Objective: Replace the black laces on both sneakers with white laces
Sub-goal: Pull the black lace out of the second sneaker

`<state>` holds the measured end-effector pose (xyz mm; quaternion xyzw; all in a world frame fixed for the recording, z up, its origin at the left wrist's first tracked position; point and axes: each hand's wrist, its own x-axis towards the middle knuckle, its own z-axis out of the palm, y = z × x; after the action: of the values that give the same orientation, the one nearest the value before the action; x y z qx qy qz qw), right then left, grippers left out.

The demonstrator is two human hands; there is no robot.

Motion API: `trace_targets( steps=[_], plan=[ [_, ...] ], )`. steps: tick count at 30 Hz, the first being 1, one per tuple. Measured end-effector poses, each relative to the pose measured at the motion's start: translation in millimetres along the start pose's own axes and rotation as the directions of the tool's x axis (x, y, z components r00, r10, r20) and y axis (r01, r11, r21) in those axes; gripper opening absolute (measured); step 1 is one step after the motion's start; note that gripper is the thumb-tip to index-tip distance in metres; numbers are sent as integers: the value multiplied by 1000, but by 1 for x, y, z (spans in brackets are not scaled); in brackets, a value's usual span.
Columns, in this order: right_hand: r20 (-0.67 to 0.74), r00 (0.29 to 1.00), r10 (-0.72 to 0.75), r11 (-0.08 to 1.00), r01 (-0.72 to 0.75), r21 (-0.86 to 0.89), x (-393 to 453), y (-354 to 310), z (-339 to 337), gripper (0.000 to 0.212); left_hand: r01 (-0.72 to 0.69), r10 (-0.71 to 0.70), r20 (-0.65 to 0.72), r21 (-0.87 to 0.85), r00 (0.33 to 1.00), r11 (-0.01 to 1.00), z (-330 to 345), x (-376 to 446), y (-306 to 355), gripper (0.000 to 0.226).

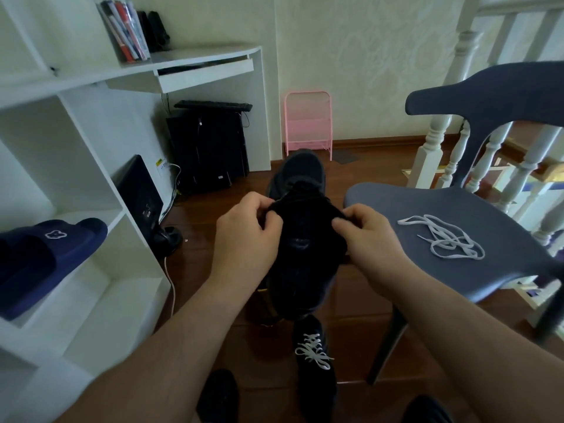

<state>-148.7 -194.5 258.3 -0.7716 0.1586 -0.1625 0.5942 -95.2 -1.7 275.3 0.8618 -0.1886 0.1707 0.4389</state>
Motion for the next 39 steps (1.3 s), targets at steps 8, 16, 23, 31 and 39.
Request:
trace_targets(
  steps=[8, 16, 23, 31, 39],
  plan=[
    [-5, 894, -449, 835, 418, -358, -8, -8, -2, 20, 42, -44, -17, -108, 999, 993, 4, -2, 2, 9],
    [3, 808, -589, 647, 474, -597, -2, -1, 11, 27, -94, 95, 32, -24, 995, 995, 13, -12, 10, 8],
    [-53, 812, -581, 665, 436, -606, 1, 0, 10, 8, -113, 114, 44, -25, 993, 993, 14, -13, 11, 8],
    [-260, 961, 95, 987, -57, 152, 16, 0, -5, 19, 20, -23, -26, -104, 999, 994, 2, -2, 0, 9],
    [-53, 998, 15, 994, -9, 106, 4, -17, -8, 29, 18, -18, 5, -83, 1000, 996, 7, -2, -2, 13]
  ],
)
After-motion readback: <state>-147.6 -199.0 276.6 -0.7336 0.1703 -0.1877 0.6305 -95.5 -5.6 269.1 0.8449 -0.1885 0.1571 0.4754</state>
